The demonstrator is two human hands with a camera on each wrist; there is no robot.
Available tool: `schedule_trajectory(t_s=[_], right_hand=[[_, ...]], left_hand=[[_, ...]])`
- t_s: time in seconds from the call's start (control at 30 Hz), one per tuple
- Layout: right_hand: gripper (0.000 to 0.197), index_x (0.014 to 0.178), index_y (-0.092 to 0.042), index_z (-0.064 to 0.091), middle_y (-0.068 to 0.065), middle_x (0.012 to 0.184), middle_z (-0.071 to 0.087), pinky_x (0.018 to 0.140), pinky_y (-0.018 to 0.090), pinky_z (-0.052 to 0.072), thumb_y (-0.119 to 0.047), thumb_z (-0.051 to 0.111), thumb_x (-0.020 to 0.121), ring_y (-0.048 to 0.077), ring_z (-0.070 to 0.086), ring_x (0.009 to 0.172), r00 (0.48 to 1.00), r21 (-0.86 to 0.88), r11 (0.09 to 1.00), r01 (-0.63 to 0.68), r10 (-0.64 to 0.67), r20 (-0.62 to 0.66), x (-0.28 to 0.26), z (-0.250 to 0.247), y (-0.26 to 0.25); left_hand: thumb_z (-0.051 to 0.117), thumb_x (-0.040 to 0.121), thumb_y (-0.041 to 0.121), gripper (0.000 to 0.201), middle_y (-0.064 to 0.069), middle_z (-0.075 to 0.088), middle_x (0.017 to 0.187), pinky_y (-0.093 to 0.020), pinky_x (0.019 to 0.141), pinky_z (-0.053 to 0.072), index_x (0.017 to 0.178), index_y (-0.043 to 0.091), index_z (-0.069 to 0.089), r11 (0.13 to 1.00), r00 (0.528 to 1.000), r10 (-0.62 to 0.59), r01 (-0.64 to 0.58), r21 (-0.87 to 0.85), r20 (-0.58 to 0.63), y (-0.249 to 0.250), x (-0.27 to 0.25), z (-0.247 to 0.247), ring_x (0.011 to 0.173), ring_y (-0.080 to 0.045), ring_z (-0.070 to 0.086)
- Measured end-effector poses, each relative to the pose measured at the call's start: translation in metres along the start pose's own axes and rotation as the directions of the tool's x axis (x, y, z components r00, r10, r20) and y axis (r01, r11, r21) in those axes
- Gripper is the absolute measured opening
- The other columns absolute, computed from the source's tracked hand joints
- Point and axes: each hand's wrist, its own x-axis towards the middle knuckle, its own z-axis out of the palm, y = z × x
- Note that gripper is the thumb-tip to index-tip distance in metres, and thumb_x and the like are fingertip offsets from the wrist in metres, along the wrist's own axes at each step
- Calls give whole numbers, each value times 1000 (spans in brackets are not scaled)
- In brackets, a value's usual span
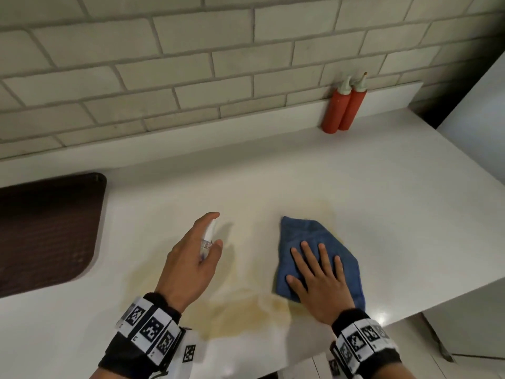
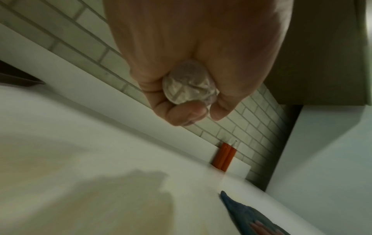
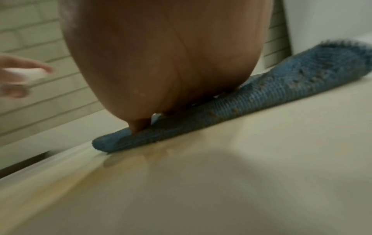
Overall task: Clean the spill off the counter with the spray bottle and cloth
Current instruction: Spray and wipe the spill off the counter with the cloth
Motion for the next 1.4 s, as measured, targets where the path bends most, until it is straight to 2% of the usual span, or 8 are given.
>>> schedule_trajectory(t_s=[0.13, 0.27, 0.4, 0.57, 0.87, 1.0, 1.17, 1.4], right_hand=[[74, 147, -35, -21, -5, 158, -23, 115, 58, -6, -70, -6, 84, 30, -20, 144, 986, 38, 986, -162, 163, -16, 24, -18, 41], [78, 152, -28, -8, 1, 160, -14, 112, 63, -1, -64, -8, 83, 37, -13, 145, 992, 35, 992, -120, 119, 28, 10, -16, 21], [66, 150, -25, 27, 4, 155, 32, 107, 58, 16, -60, 11, 96, 34, 17, 142, 1000, -22, 1000, -13, 12, -20, -28, 14, 17], [74, 147, -35, -19, -6, 156, -22, 114, 56, -7, -71, -7, 84, 28, -19, 145, 999, 36, 999, -31, 32, -31, -1, -9, 42], [69, 150, -32, -16, -2, 158, -24, 111, 64, -8, -61, 15, 96, 36, -25, 142, 990, 47, 993, -110, 105, 90, 99, -59, 31], [74, 151, -30, -10, -1, 160, -17, 112, 62, -10, -66, 1, 87, 34, -21, 144, 991, -13, 994, 110, -109, 72, 59, -31, -7], [66, 151, -26, 24, 2, 157, 26, 109, 56, 12, -60, 17, 95, 31, 11, 145, 990, -43, 989, 138, -139, -23, -3, 5, 12], [75, 146, -37, -23, -8, 154, -28, 115, 57, -4, -71, -7, 81, 28, -21, 144, 998, 19, 998, -66, 66, 1, 30, -22, 66]], left_hand=[[55, 97, 32, 48, -1, 66, 116, -27, 75, 40, 138, 50, 38, 999, 998, 47, -47, -2, 42, 16, -6, 15, 81, -13, 51], [54, 98, 34, 47, 8, 64, 119, -25, 77, 41, 140, 49, 37, 999, 997, 49, -49, 6, 66, 23, -15, 25, 83, -11, 56], [54, 97, 36, 47, 12, 60, 102, -21, 73, 40, 139, 51, 36, 999, 996, 40, -40, 3, 77, 29, -19, 32, 81, -2, 58], [54, 98, 35, 48, 1, 65, 116, -25, 77, 41, 140, 50, 37, 999, 997, 38, -40, 25, 67, 39, -11, 33, 81, -8, 59], [54, 97, 34, 47, 11, 57, 87, -21, 64, 38, 138, 50, 37, 998, 1000, -18, 19, 67, -17, 37, 9, 24, 64, -3, 57], [54, 97, 31, 32, 10, 55, 69, -21, 57, 36, 126, 42, 46, 990, 997, -42, 50, 129, -62, 30, 11, 18, 59, -8, 54], [52, 96, 29, 29, 16, 56, 73, -28, 62, 40, 123, 37, 46, 972, 998, -60, 64, 228, -24, 15, -2, 17, 65, -5, 56], [53, 96, 28, 27, 15, 53, 65, -27, 58, 41, 120, 38, 46, 974, 999, -32, 34, 223, -13, 7, -18, 15, 58, -5, 54]])
